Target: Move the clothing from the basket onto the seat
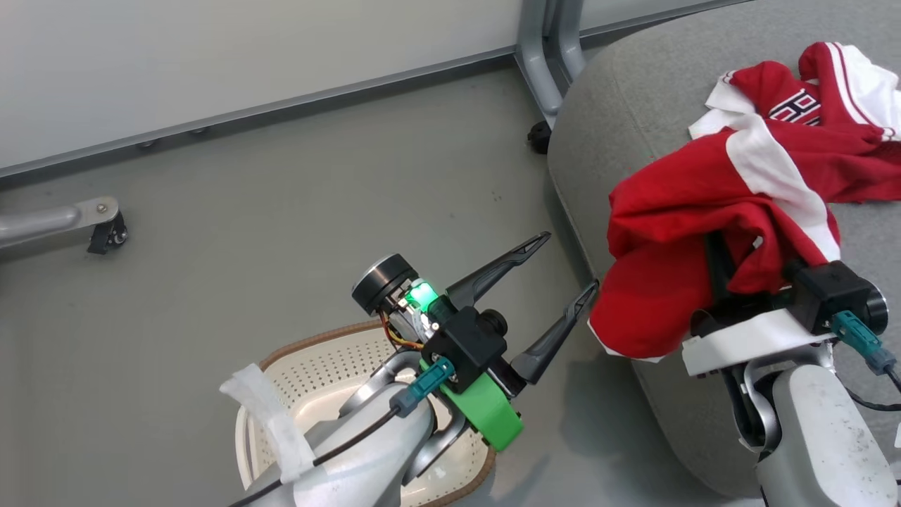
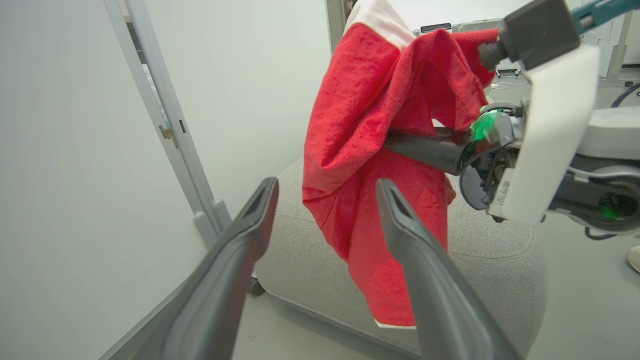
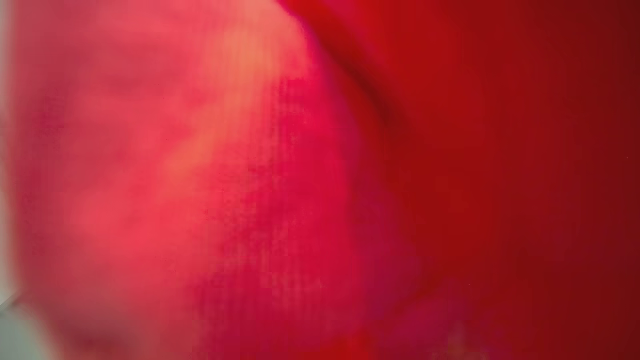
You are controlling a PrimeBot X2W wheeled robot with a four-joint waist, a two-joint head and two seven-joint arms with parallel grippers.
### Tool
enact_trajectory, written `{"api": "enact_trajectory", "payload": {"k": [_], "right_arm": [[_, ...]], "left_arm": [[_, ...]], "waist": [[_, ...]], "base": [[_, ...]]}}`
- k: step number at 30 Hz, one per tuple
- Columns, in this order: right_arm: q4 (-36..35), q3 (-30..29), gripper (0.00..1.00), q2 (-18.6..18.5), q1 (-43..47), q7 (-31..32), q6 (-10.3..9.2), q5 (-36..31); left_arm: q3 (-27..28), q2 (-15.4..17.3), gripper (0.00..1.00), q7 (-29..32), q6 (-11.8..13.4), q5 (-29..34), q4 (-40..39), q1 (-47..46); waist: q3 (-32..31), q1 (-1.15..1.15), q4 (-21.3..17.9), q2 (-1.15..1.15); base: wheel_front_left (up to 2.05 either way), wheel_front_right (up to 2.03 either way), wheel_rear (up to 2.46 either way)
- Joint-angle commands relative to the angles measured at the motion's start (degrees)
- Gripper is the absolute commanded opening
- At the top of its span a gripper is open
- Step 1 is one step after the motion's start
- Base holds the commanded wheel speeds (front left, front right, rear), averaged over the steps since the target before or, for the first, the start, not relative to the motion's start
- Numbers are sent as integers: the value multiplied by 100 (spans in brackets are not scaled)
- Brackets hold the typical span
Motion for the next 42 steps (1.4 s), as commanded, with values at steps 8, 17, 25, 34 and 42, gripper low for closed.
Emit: {"api": "enact_trajectory", "payload": {"k": [8, 17, 25, 34, 42], "right_arm": [[-130, -503, 0, 49, 171, -11, -6, -11], [-165, -864, 0, 108, 375, -11, -6, 36], [-229, -922, 0, 138, 210, -11, -6, 69], [-519, -1288, 0, -47, -874, -11, -6, -103], [-360, -1847, 0, -540, -2488, -11, -6, -97]], "left_arm": [[-33, 104, 100, -18, -37, 59, 83, -95], [-91, 122, 100, -19, -54, 59, 124, -158], [-121, 156, 100, -19, -71, 43, 156, -220], [-148, 213, 100, 55, -53, 86, 132, -413], [-182, 362, 100, 239, -73, 204, -18, -729]], "waist": [[282, 0, -631, 61], [425, 0, -833, 61], [552, 0, -870, 61], [1058, 0, -843, 61], [1964, 0, -782, 61]], "base": [[0, 0, 0], [0, 0, 0], [0, 0, 0], [0, 0, 0], [0, 0, 0]]}}
